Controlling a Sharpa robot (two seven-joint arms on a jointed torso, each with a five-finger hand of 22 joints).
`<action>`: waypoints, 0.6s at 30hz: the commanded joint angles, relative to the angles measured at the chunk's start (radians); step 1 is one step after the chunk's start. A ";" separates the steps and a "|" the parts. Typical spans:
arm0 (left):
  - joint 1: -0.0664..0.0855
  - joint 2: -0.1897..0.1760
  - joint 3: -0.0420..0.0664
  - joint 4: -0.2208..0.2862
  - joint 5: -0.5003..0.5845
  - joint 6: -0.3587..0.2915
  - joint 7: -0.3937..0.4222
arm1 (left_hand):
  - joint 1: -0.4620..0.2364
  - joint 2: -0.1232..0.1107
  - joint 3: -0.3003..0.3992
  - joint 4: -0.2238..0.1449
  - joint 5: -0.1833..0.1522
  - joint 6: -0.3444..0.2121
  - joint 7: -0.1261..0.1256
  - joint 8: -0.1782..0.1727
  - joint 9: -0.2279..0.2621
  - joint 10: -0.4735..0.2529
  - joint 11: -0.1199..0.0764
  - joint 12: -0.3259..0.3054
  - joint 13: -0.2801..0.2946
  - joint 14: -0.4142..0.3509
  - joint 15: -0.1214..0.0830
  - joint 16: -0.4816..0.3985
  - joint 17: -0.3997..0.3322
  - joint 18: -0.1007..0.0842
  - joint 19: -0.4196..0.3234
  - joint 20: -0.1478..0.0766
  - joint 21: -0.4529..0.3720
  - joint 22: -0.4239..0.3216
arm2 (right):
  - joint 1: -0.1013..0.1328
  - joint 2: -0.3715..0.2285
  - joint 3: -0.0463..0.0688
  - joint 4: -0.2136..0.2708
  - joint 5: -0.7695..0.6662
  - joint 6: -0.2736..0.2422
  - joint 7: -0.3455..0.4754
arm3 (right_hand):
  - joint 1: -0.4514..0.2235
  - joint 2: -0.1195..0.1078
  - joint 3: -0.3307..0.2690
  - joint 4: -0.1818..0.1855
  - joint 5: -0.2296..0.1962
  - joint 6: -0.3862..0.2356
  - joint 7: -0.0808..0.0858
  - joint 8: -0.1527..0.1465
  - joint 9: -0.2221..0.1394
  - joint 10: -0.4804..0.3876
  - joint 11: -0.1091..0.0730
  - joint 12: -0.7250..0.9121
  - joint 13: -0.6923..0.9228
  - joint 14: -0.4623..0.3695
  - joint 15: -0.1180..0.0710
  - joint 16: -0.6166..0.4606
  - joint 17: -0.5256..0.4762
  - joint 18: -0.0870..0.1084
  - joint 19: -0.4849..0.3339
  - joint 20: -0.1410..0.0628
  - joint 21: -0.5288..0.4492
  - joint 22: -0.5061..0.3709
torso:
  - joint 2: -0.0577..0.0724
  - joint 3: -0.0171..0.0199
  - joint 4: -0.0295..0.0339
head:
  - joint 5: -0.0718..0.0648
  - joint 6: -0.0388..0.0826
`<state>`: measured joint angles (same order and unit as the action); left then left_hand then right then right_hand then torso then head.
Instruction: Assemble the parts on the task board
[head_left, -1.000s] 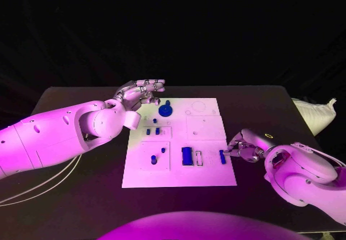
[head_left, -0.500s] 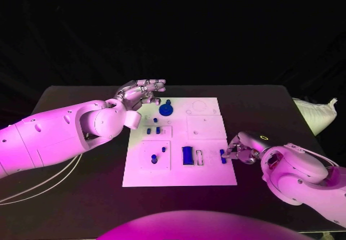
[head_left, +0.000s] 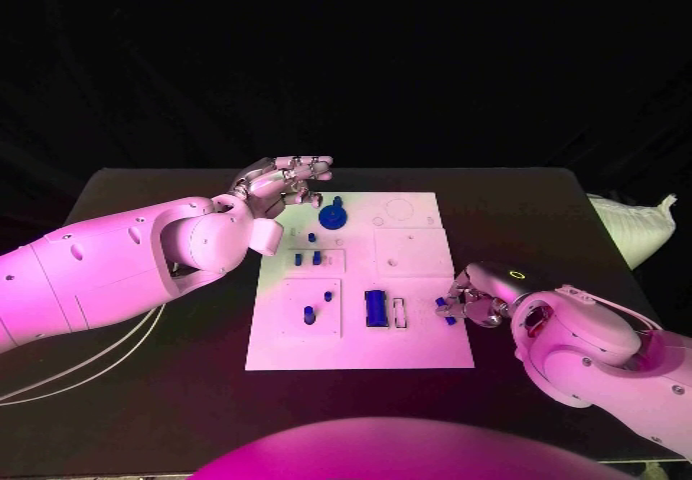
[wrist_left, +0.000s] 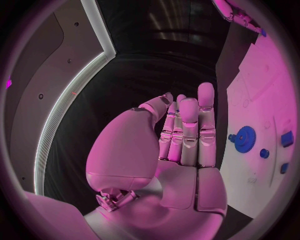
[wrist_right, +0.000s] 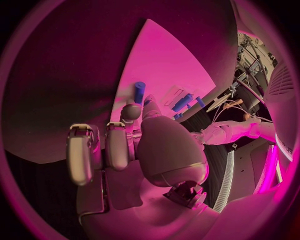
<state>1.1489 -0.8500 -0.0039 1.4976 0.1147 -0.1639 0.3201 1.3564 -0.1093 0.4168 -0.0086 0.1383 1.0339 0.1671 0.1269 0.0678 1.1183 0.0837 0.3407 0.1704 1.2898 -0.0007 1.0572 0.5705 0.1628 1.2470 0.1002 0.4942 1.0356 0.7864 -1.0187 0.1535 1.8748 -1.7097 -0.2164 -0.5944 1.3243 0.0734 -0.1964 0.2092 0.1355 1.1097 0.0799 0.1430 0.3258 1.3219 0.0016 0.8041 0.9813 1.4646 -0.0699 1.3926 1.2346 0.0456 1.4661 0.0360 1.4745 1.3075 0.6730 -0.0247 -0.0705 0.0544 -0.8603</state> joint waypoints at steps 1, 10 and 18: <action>0.000 0.001 0.001 0.002 -0.006 0.021 0.001 | -0.001 0.006 -0.003 -0.003 0.001 -0.009 0.001 0.003 0.000 -0.005 0.002 0.002 0.002 -0.005 0.003 -0.003 -0.001 0.017 -0.006 0.002 -0.006 -0.001 | -0.004 0.011 -0.006 -0.015 -0.072 0.123 -0.005 | 0.043 -0.004 0.021 -0.018 -0.010 0.004 -0.001 -0.009 -0.001 -0.012 -0.002 -0.014 -0.007 0.049 0.000 -0.007 -0.005 -0.010 0.030 0.004 -0.008 0.128 | -0.001 -0.0003 0.0003 | 0.001 0.000; 0.000 0.001 0.001 0.002 -0.006 0.024 -0.002 | -0.001 0.006 -0.003 -0.003 0.001 -0.009 0.001 0.003 0.000 -0.005 0.002 0.002 0.002 -0.005 0.003 -0.003 -0.001 0.017 -0.006 0.002 -0.006 -0.001 | -0.005 0.042 -0.027 -0.043 -0.211 0.292 -0.011 | 0.123 -0.014 0.063 -0.065 -0.079 0.007 -0.001 -0.016 0.003 -0.020 -0.004 -0.035 -0.016 0.048 -0.001 -0.011 -0.008 -0.009 0.028 0.003 -0.011 0.126 | -0.001 0.0008 0.0012 | 0.004 -0.005; 0.000 -0.001 0.001 0.003 -0.009 0.026 -0.006 | -0.001 0.006 -0.003 -0.003 0.001 -0.009 0.001 0.003 0.000 -0.005 0.002 0.002 0.002 -0.005 0.003 -0.003 -0.001 0.017 -0.006 0.002 -0.006 -0.001 | -0.007 0.048 -0.032 -0.040 -0.257 0.324 -0.012 | 0.161 -0.012 0.095 -0.092 -0.071 0.014 -0.003 -0.019 0.004 -0.019 -0.006 -0.038 -0.014 0.048 -0.002 -0.014 -0.010 -0.009 0.029 0.002 -0.011 0.127 | 0.000 0.0004 0.0007 | 0.004 -0.005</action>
<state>1.1488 -0.8521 -0.0040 1.4981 0.1119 -0.1594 0.3145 1.3564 -0.1093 0.4168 -0.0086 0.1383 1.0340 0.1671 0.1269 0.0678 1.1184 0.0838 0.3407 0.1703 1.2898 -0.0007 1.0572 0.5706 0.1628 1.2470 0.1002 0.4942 1.0357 0.8044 -0.9677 0.1439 1.8642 -1.9404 -0.0516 -0.5854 1.4721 0.0576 -0.1118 0.1259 0.0589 1.1175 0.0797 0.1156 0.3887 1.3068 0.0014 0.7717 0.9661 1.4646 -0.0699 1.3815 1.2253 0.0457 1.4662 0.0360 1.4671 1.3073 0.6721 -0.0242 -0.0695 0.0596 -0.8655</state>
